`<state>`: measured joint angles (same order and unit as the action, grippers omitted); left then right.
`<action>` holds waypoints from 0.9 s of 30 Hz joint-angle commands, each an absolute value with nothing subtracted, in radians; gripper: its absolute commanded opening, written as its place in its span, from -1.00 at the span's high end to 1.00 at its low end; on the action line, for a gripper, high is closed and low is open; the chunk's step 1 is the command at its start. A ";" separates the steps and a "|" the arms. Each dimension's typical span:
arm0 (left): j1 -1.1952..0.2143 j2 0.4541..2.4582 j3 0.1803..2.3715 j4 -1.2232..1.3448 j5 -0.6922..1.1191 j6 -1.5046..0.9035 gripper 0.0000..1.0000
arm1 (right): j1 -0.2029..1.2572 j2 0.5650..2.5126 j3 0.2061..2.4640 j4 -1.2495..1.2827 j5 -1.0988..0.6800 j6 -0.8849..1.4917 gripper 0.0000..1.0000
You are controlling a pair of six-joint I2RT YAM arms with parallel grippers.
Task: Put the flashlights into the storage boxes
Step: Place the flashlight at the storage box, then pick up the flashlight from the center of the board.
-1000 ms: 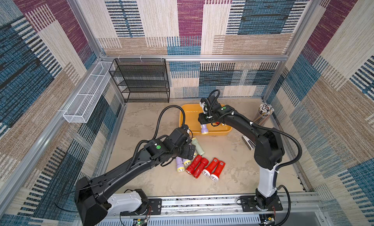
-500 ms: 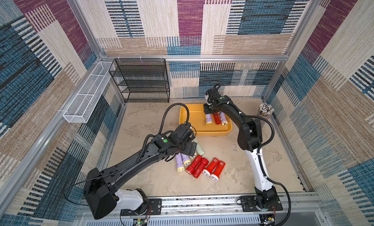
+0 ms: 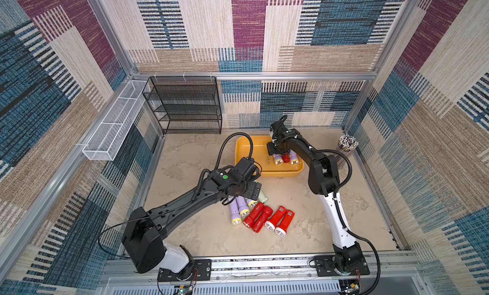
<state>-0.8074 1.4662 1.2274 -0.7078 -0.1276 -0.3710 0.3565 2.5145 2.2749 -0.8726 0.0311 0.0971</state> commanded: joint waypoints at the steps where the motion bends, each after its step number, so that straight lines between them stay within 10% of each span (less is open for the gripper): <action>1: -0.805 1.465 1.243 -0.715 -0.125 -0.360 -0.90 | 0.356 2.453 2.250 -0.832 0.046 0.097 -0.29; 27: -0.821 1.188 1.029 -0.693 -0.037 -0.521 -0.89 | 0.523 1.650 1.371 -0.613 -0.066 0.213 -0.31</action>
